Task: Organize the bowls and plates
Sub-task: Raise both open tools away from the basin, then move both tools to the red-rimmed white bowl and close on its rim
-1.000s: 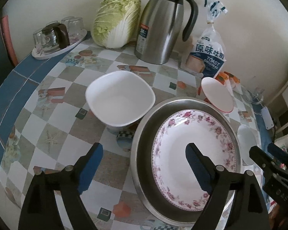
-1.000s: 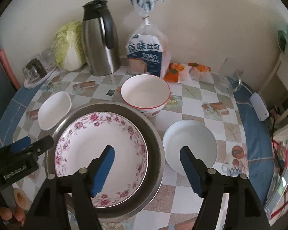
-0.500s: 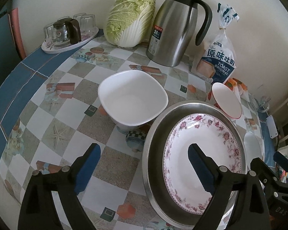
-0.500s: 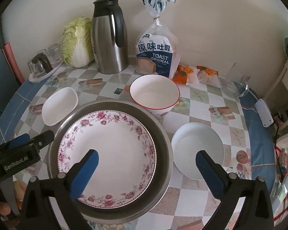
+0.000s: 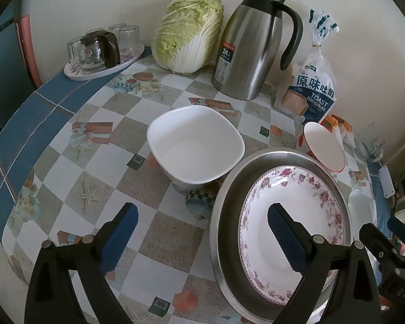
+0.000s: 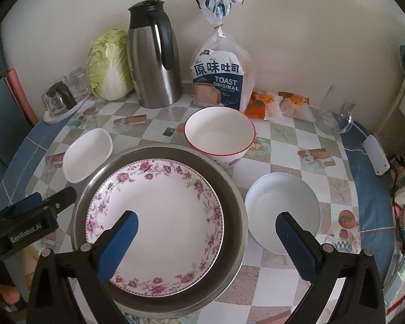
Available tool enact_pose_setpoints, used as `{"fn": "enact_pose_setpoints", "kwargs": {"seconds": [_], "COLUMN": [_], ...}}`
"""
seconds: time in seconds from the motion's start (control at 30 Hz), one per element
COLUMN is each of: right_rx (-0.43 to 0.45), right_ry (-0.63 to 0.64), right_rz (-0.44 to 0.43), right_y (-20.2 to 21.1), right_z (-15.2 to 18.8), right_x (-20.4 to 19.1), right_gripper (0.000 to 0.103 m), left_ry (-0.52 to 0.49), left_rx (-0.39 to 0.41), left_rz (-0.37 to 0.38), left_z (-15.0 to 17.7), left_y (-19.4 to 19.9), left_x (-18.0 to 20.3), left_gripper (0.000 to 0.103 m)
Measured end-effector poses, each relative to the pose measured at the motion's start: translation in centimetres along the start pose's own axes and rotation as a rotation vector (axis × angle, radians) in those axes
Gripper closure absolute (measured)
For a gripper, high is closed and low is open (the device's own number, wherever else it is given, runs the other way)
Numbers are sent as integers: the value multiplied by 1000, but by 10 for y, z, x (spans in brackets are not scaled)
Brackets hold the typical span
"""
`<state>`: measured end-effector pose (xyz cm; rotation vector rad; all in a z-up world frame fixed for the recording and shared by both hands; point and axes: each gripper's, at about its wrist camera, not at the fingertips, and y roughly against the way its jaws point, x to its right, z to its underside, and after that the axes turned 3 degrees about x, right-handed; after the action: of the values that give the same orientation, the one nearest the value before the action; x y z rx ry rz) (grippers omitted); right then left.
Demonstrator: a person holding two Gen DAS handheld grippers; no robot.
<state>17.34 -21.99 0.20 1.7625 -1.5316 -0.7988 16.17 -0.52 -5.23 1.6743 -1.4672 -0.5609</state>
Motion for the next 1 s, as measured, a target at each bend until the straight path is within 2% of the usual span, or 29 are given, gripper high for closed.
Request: {"fn": "enact_pose_setpoints", "kwargs": {"seconds": [0.27,0.47,0.73,1.0], "right_rx": [12,6,9,5], "right_ry": [-44,-89,-123,-173], "right_rz": [-8,-21,-42,-32], "right_y": [0,-1,-3,-8], "right_z": [0,3,4,6], "right_x": [7,20,29,43], "right_gripper": [0,0,0,0], "left_ry": [4,-8,-17,-143], "left_rx": [13,-12,-8,10], "left_rz": [-15,9,21,29], "left_z": [-2,-2,-20,-54], "left_y": [2,-2,2,6], "left_x": [-5,-1,3,24], "left_gripper": [6,6,6,6]}}
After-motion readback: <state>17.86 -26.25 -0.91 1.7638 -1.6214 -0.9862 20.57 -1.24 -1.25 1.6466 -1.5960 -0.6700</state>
